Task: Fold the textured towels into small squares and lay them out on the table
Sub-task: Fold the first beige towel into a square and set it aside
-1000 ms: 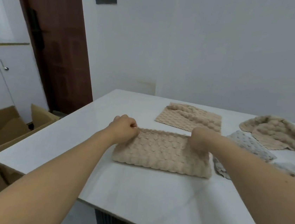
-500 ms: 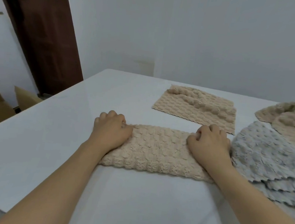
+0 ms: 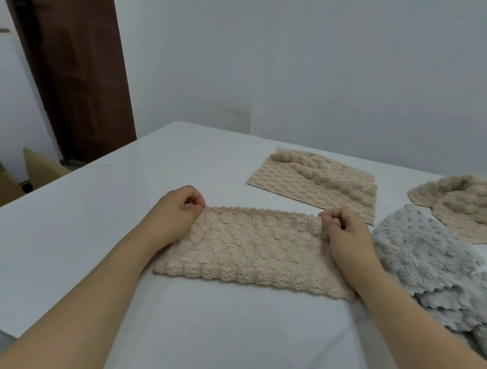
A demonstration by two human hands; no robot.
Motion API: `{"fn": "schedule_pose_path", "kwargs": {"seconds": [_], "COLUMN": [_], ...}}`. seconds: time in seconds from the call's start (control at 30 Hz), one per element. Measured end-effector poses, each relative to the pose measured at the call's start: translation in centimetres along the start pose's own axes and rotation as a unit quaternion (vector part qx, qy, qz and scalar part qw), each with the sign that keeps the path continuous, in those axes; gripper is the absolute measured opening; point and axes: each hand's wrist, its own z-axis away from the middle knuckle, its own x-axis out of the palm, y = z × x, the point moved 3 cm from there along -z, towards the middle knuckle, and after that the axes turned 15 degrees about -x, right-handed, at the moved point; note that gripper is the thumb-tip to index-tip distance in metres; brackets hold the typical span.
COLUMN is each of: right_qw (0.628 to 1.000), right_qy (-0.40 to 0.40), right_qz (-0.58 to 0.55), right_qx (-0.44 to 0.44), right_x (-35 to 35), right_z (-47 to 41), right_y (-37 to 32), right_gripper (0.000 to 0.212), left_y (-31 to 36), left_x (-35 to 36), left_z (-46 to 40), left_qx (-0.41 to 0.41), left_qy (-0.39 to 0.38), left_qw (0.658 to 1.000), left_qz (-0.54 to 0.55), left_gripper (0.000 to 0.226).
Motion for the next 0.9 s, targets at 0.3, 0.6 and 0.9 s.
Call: {"fn": "schedule_pose_path", "kwargs": {"seconds": [0.3, 0.6, 0.9], "right_qw": [0.997, 0.954, 0.883], "right_qy": [-0.002, -0.213, -0.18], "right_qz": [-0.07, 0.18, 0.413], "right_qx": [0.037, 0.115, -0.127], "right_x": [-0.3, -0.1, 2.6], "right_z": [-0.7, -4.0, -2.2], "right_y": [1.2, -1.2, 0.4], "right_gripper": [0.005, 0.013, 0.031], "left_y": [-0.2, -0.7, -0.5], "left_x": [0.5, 0.5, 0.1], "left_z": [0.1, -0.9, -0.6], "left_qx": [0.015, -0.058, -0.057], "left_qy": [0.053, 0.066, 0.097], "left_qw": [0.994, 0.977, 0.949], "left_qz": [-0.093, -0.193, -0.295], "left_gripper": [0.014, 0.026, 0.027]}}
